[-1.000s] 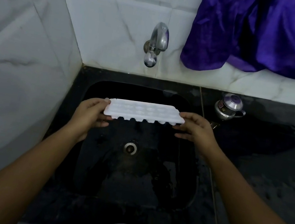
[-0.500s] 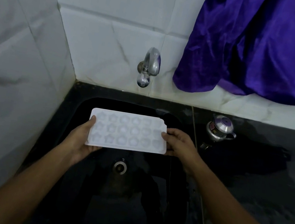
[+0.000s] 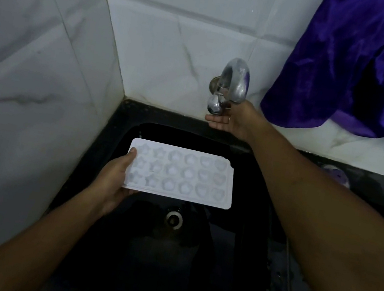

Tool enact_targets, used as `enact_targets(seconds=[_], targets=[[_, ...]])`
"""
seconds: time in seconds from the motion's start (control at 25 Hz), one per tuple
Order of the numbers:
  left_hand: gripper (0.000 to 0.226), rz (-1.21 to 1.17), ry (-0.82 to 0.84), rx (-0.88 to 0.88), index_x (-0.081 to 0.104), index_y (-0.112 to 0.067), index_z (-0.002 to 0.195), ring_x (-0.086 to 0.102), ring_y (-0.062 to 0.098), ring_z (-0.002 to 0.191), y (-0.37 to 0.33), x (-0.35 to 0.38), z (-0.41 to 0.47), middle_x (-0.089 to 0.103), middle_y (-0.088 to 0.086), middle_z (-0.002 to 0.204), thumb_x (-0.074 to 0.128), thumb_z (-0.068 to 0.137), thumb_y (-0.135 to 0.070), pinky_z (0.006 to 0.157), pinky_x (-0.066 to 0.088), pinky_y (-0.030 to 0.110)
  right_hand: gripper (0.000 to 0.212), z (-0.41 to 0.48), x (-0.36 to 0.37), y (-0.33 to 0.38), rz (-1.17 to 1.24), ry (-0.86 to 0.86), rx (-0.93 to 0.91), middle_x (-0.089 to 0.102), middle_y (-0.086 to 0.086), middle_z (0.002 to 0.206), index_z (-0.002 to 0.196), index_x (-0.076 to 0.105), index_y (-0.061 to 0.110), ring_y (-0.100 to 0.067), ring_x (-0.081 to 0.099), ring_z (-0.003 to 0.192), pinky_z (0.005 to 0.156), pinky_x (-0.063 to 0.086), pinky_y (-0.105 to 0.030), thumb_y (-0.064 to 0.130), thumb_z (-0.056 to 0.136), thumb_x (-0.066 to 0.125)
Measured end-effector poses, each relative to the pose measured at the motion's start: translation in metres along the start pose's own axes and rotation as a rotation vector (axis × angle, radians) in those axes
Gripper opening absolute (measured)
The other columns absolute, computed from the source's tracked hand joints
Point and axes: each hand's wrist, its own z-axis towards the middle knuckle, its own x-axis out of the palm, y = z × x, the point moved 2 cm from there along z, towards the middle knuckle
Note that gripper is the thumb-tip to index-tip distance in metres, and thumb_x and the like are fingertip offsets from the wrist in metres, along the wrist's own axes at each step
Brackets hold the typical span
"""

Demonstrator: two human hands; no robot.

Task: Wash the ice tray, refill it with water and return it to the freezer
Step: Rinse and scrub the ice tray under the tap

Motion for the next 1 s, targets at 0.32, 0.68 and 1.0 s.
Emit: enact_targets(seconds=[0.32, 0.68, 1.0], targets=[[0.039, 0.003, 0.001, -0.017, 0.075, -0.014, 0.118, 0.081, 0.023, 0.094, -0.002, 0.008, 0.008, 0.083, 0.008, 0.109, 0.054, 0.108, -0.045, 0.063, 0.065, 0.034, 0.026, 0.010, 0.003, 0.005, 0.017, -0.053, -0.001, 0.069, -0.023, 0.110, 0.127, 0.054, 0.004, -0.038, 0.073, 0.106, 0.084, 0.063, -0.045, 0.019, 0.106, 0.058], [0.038, 0.020, 0.050, -0.043, 0.073, -0.014, 0.120, 0.081, 0.024, 0.097, 0.001, 0.035, 0.019, 0.082, 0.009, 0.110, 0.052, 0.109, -0.044, 0.068, 0.065, 0.038, 0.048, -0.019, -0.041, -0.048, -0.101, -0.286, -0.053, 0.069, -0.009, 0.116, 0.129, 0.060, 0.011, -0.024, 0.069, 0.104, 0.090, 0.059, -0.043, 0.049, 0.100, 0.061], [0.036, 0.064, 0.061, -0.085, 0.074, -0.015, 0.112, 0.082, 0.022, 0.087, 0.015, 0.059, 0.017, 0.083, 0.008, 0.104, 0.050, 0.110, -0.042, 0.075, 0.061, 0.042, 0.023, -0.093, -0.097, -0.157, -0.003, -0.324, 0.004, 0.080, -0.007, 0.094, 0.100, 0.077, 0.011, -0.023, 0.078, 0.080, 0.057, 0.059, -0.031, 0.030, 0.102, 0.063]])
